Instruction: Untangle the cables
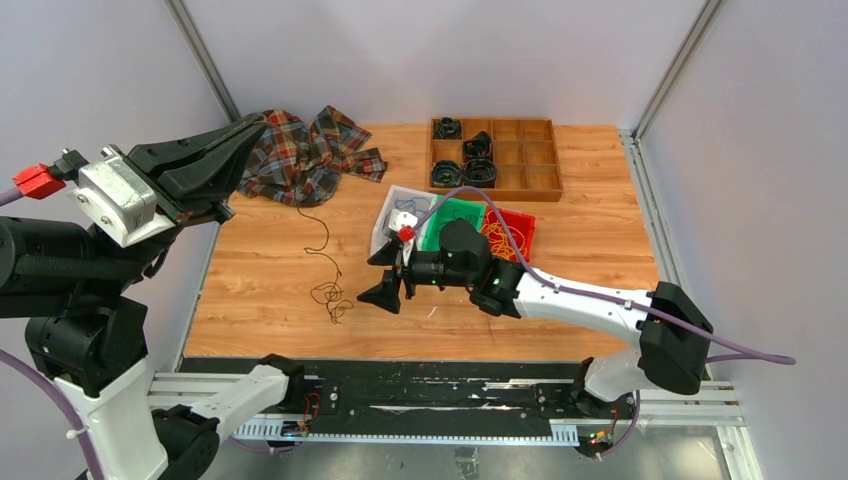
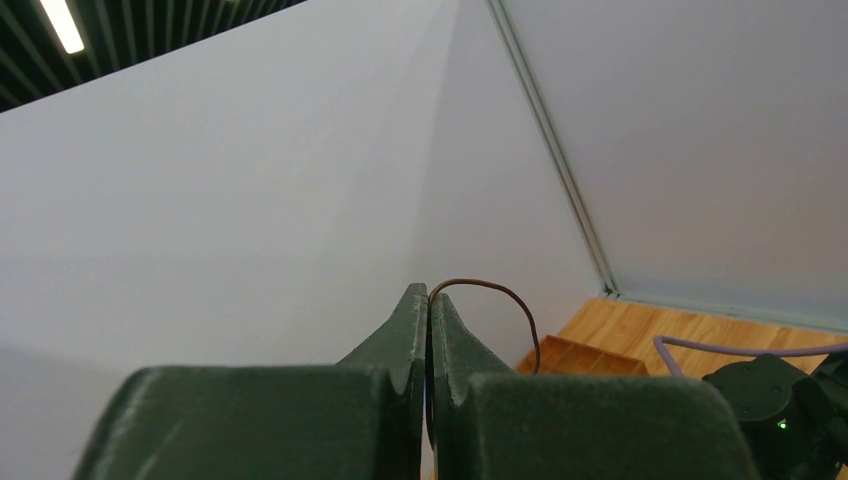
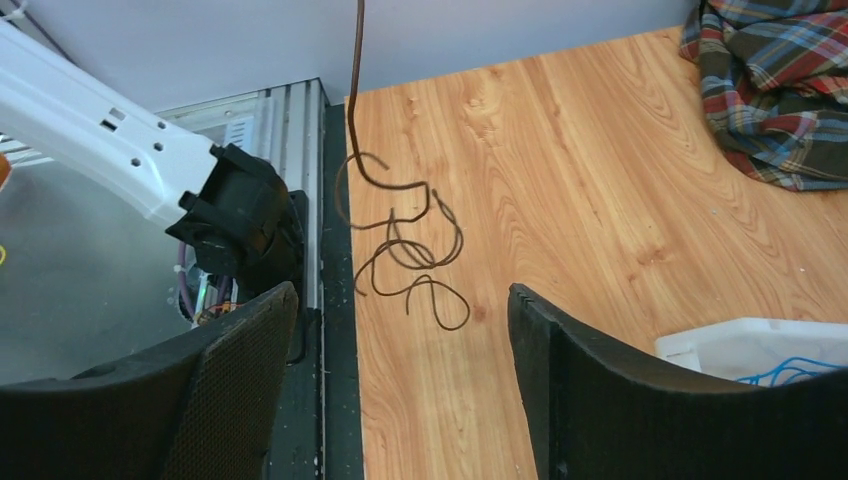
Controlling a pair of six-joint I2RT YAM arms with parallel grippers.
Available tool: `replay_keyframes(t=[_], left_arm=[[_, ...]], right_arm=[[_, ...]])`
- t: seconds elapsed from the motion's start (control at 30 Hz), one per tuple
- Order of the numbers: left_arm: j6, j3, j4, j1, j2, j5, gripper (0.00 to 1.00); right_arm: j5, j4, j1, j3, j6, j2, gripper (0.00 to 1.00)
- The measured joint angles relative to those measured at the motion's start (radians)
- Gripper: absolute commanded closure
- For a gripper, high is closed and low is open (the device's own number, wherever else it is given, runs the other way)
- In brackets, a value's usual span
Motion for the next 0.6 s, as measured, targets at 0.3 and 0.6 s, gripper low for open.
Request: replay_keyframes(t=[0.3, 0.6], left_arm=[[-0.001, -0.001, 0.001, 0.000, 0.000, 0.000, 1.00], [0.018, -0.012, -0.002, 0.000, -0.006, -0.015, 0.94]], right_arm=[[-0.032, -0.001, 0.000, 0.058, 0.000, 0.020, 0.30], [-0.065, 0.002, 0.000, 0.108, 0.008, 0.072, 0.99]])
